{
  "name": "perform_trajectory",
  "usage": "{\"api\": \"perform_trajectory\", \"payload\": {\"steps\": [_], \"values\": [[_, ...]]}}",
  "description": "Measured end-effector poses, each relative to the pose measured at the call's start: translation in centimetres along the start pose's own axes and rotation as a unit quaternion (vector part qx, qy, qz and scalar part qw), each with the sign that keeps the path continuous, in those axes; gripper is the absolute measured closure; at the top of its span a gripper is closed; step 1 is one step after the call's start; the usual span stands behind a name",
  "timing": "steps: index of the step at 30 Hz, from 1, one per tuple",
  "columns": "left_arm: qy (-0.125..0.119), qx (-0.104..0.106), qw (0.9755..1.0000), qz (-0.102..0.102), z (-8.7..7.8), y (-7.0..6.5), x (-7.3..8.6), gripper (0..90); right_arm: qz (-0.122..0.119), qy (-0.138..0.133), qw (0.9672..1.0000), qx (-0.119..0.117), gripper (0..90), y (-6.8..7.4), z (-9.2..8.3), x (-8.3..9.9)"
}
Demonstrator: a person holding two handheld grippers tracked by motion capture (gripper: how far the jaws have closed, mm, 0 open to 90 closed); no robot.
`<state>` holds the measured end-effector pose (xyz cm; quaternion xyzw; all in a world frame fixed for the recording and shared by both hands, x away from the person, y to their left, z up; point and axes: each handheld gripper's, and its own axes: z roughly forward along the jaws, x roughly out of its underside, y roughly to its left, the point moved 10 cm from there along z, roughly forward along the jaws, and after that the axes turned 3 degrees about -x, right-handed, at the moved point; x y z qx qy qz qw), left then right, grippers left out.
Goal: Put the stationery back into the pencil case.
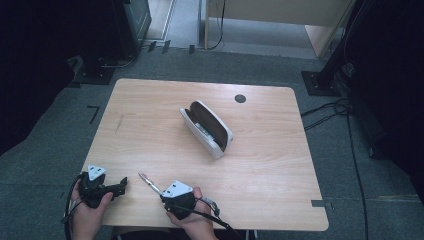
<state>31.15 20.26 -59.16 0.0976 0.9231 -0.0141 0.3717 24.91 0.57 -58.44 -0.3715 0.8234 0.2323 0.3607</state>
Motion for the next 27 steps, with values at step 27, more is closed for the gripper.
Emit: {"api": "perform_trajectory", "payload": {"steps": [27], "values": [[0.0,0.0,1.0,0.0,0.0,0.0,0.0,1.2,0.039,-0.048,0.9964,0.058,81.7,-6.2,-6.2,0.9]]}}
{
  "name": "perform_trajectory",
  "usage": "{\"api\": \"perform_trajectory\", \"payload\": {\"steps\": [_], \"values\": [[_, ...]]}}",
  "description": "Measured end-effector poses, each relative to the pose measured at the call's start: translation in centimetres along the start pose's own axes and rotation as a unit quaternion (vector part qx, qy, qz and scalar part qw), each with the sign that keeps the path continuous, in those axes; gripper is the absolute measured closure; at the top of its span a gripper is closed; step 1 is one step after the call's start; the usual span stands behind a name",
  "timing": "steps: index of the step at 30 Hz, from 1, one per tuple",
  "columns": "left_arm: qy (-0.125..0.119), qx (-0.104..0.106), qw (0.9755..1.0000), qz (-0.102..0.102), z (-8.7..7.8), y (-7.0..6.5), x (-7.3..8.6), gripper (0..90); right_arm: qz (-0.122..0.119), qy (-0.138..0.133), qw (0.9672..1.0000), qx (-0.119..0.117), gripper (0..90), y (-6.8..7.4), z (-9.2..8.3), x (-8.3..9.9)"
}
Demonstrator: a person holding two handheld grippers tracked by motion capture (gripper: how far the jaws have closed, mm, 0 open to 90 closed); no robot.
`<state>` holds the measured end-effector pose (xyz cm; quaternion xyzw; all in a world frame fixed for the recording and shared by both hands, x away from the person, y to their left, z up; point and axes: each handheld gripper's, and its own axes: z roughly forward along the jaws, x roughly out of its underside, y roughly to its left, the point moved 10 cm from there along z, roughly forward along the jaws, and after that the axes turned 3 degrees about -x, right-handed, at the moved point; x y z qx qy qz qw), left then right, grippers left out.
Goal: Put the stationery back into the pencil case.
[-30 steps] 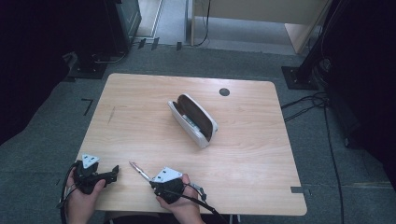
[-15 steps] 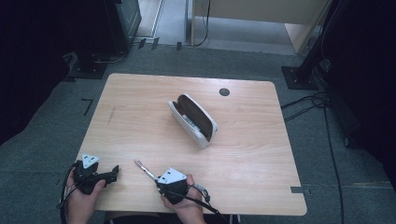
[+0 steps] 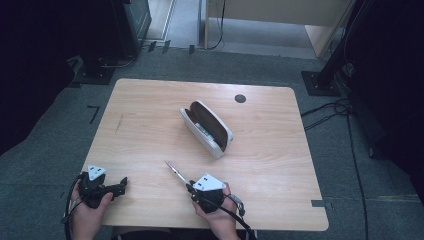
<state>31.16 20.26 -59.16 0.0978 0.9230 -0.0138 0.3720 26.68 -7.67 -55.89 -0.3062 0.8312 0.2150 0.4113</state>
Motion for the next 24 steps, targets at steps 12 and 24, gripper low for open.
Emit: {"api": "perform_trajectory", "payload": {"steps": [12,24], "values": [[0.0,0.0,1.0,0.0,0.0,0.0,0.0,1.2,0.01,-0.036,0.9992,0.014,81.7,-2.8,-3.3,-2.6],[0.0,0.0,1.0,0.0,0.0,0.0,0.0,1.2,0.012,-0.078,0.9958,0.047,81.7,-7.0,-6.4,-7.7]]}}
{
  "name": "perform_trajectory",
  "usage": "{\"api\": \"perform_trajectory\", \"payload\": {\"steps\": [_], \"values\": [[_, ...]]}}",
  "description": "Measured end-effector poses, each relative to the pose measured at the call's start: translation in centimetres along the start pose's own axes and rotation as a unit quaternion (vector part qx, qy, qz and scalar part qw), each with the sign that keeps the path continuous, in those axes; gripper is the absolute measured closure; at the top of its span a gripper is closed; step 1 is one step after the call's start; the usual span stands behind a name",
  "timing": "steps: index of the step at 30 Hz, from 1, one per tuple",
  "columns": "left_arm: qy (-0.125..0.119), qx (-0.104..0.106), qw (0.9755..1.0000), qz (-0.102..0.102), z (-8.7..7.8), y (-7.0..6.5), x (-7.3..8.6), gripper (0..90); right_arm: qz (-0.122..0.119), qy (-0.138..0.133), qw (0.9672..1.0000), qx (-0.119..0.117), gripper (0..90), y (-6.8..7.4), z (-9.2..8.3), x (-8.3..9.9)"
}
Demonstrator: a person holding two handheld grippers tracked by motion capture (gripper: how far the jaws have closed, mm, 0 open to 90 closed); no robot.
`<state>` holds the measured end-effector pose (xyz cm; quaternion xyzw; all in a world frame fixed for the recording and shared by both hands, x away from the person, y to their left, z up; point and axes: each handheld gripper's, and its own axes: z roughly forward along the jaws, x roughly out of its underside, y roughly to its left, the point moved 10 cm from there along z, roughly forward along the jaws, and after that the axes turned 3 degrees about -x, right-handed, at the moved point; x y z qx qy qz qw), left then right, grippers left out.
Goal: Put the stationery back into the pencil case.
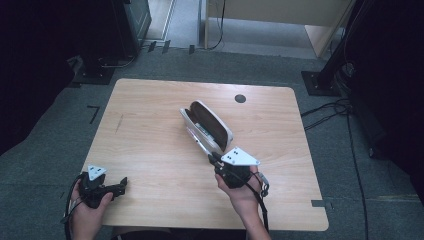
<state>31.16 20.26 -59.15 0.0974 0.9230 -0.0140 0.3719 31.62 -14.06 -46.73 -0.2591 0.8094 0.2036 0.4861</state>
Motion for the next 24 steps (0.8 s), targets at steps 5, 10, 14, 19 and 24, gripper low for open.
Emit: {"api": "perform_trajectory", "payload": {"steps": [5,10,14,19,24], "values": [[0.0,0.0,1.0,0.0,0.0,0.0,0.0,1.2,0.008,-0.012,0.9998,0.011,81.7,-1.8,0.0,-2.2],[0.0,0.0,1.0,0.001,0.0,0.0,0.0,1.2,-0.002,-0.009,0.9996,0.026,81.7,-3.1,0.7,-3.9],[0.0,0.0,1.0,0.0,0.0,0.0,0.0,1.2,-0.003,0.005,0.9995,0.032,81.6,-4.1,2.1,-4.6],[0.001,0.0,1.0,0.001,0.0,0.0,0.0,1.2,0.005,0.021,0.9992,0.034,81.4,-5.1,3.8,-4.6],[0.001,0.0,1.0,0.001,0.0,0.0,0.0,1.2,0.022,0.029,0.9988,0.032,81.4,-5.9,5.0,-4.9]]}}
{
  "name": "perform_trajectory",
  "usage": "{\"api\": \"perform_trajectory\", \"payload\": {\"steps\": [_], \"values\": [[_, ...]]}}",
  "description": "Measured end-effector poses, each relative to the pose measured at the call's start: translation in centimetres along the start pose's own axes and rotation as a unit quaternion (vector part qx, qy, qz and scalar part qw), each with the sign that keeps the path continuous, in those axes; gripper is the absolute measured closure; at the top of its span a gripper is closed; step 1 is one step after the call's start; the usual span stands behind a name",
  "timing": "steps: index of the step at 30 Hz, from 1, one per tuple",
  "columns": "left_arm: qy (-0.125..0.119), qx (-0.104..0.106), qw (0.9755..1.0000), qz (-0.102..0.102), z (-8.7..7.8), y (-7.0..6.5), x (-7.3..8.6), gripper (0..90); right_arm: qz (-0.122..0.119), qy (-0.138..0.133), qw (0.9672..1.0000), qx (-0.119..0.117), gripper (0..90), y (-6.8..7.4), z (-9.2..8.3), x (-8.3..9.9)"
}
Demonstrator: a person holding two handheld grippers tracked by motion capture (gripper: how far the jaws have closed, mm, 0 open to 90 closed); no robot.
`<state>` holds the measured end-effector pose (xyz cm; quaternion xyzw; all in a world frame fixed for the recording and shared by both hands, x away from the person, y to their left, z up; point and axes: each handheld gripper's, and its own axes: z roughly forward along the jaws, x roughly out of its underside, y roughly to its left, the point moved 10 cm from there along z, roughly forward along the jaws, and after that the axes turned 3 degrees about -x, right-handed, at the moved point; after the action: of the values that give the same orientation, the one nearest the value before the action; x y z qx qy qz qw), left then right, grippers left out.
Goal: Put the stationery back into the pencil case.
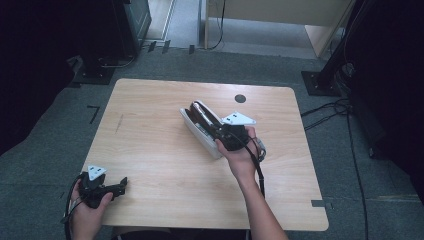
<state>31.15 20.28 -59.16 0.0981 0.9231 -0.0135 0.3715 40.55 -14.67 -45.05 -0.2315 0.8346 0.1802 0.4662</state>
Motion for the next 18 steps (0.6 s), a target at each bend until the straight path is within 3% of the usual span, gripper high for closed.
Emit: {"api": "perform_trajectory", "payload": {"steps": [9,18], "values": [[0.0,0.0,1.0,0.001,0.0,0.0,0.0,1.2,0.002,0.037,0.9993,0.01,81.3,-0.8,2.6,0.8],[0.0,0.0,1.0,0.0,0.0,0.0,0.0,1.2,0.001,0.041,0.9991,0.008,81.8,-0.1,4.1,0.6]]}}
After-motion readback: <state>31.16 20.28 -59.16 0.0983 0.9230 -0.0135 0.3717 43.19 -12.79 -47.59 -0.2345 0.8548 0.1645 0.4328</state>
